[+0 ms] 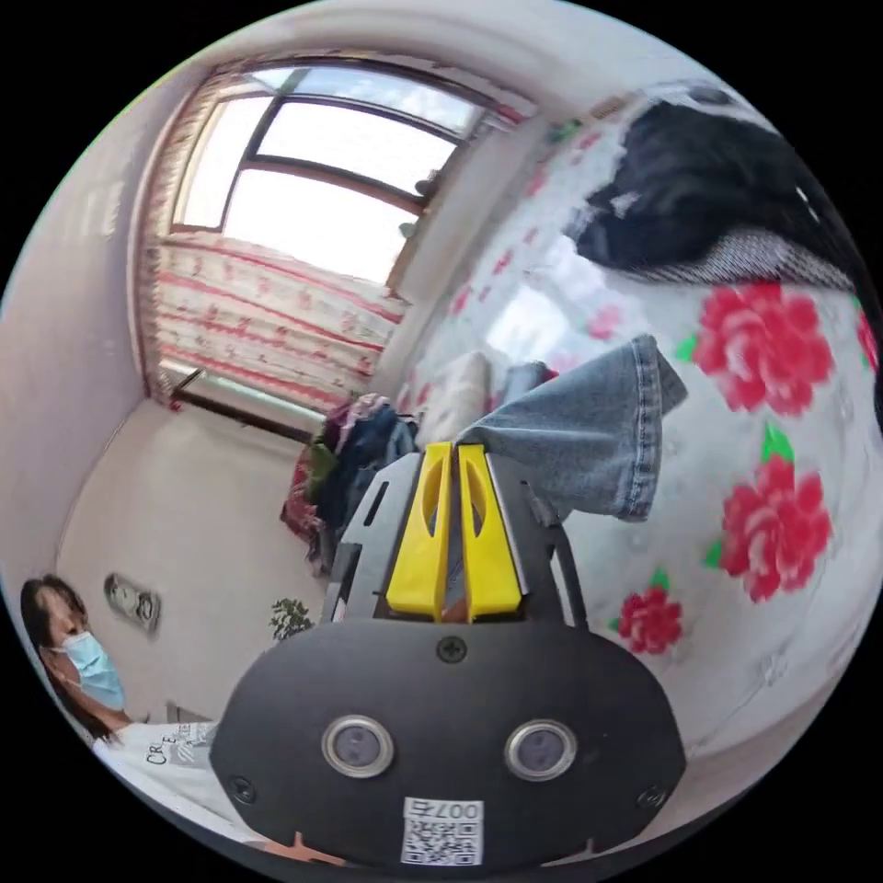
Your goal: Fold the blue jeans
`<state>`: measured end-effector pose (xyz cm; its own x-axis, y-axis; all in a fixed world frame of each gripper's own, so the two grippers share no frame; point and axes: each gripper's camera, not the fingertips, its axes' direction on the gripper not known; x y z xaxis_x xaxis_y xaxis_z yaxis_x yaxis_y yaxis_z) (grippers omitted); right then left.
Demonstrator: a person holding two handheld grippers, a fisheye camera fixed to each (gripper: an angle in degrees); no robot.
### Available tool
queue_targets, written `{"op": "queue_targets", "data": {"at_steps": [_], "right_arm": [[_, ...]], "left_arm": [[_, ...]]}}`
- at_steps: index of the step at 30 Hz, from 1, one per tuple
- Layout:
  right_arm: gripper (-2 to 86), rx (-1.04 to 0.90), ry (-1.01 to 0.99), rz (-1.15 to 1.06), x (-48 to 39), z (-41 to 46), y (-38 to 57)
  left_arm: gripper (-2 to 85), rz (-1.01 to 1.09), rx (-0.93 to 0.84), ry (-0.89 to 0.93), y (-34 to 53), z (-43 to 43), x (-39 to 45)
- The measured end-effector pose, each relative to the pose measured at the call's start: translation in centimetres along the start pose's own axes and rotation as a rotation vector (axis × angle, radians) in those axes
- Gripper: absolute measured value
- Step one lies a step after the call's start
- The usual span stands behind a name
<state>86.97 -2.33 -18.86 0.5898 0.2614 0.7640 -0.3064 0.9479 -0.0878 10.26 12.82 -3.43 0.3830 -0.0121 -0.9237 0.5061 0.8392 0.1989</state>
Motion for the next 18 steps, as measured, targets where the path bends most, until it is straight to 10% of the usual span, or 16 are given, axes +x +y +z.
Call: {"op": "queue_targets", "data": {"at_steps": [8,18], "right_arm": [[-0.1,-0.054,0.104,-0.318,-9.5,-4.7,3.9],[4.2,-0.229,0.596,0.165,13.0,0.4,19.4]], "left_arm": [[-0.9,0.199,-0.200,-0.211,2.2,-3.3,9.8],[1.5,-0.530,-0.388,-0.439,28.7,10.3,-6.1]]}}
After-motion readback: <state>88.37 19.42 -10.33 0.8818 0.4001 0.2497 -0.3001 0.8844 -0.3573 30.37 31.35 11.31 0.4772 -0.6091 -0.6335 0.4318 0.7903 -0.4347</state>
